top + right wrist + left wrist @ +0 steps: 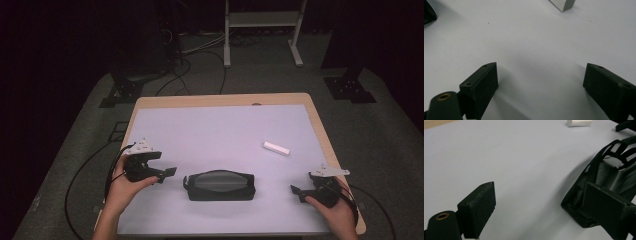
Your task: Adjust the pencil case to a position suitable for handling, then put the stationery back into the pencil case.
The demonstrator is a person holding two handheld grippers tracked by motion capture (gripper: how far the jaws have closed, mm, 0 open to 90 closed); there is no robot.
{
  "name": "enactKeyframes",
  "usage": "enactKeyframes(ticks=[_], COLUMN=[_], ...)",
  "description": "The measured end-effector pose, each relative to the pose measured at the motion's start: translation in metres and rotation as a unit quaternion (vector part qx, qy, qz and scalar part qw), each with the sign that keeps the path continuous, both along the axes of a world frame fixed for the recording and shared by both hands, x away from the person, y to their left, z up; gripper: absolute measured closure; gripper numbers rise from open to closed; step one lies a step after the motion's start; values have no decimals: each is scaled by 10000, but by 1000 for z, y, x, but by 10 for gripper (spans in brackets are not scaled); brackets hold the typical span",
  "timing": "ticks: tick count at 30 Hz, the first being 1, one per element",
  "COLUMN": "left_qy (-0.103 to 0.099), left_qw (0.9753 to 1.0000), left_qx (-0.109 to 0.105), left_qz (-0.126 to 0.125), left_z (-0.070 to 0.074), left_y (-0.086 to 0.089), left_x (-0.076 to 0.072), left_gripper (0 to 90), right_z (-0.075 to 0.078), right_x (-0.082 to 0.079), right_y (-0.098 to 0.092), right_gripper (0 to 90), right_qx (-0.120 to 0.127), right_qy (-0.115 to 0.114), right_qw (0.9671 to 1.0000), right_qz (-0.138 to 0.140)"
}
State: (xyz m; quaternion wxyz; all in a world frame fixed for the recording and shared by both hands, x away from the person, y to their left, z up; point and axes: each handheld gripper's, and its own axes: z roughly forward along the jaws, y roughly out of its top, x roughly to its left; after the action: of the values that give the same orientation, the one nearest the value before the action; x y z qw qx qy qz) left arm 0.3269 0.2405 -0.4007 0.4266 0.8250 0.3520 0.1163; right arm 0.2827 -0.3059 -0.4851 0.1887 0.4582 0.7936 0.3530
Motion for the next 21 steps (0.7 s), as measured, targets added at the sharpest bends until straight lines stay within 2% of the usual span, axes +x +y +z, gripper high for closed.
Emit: enactKeyframes(ticks=[3, 5, 10, 14, 17, 19, 21], left_qy=[-4, 6, 20, 105, 133, 161, 173], left_qw=[9999, 9995, 9988, 9970, 9961, 9943, 9938], left_qx=[67, 230, 321, 487, 524, 602, 620], left_qz=[77, 205, 378, 596, 695, 871, 907], left_z=[-3, -8, -17, -28, -33, -39, -41], left_y=[3, 8, 16, 26, 29, 33, 34], left_x=[-1, -3, -7, -11, -14, -20, -22], left_gripper=[96, 88, 84, 69, 69, 69, 69], right_z=[0, 0, 0, 0, 0, 0, 0], right_x=[0, 0, 0, 0, 0, 0, 1], right_y=[0, 0, 0, 0, 0, 0, 0], right_gripper=[114, 114, 114, 113, 113, 113, 112], right_qx=[0, 0, -11, -3, -13, -6, -9], right_qy=[-1, -2, -4, 4, 6, 21, 19], right_qw=[10000, 10000, 10000, 10000, 10000, 10000, 10000], right_qz=[0, 0, 0, 1, 1, -1, 1])
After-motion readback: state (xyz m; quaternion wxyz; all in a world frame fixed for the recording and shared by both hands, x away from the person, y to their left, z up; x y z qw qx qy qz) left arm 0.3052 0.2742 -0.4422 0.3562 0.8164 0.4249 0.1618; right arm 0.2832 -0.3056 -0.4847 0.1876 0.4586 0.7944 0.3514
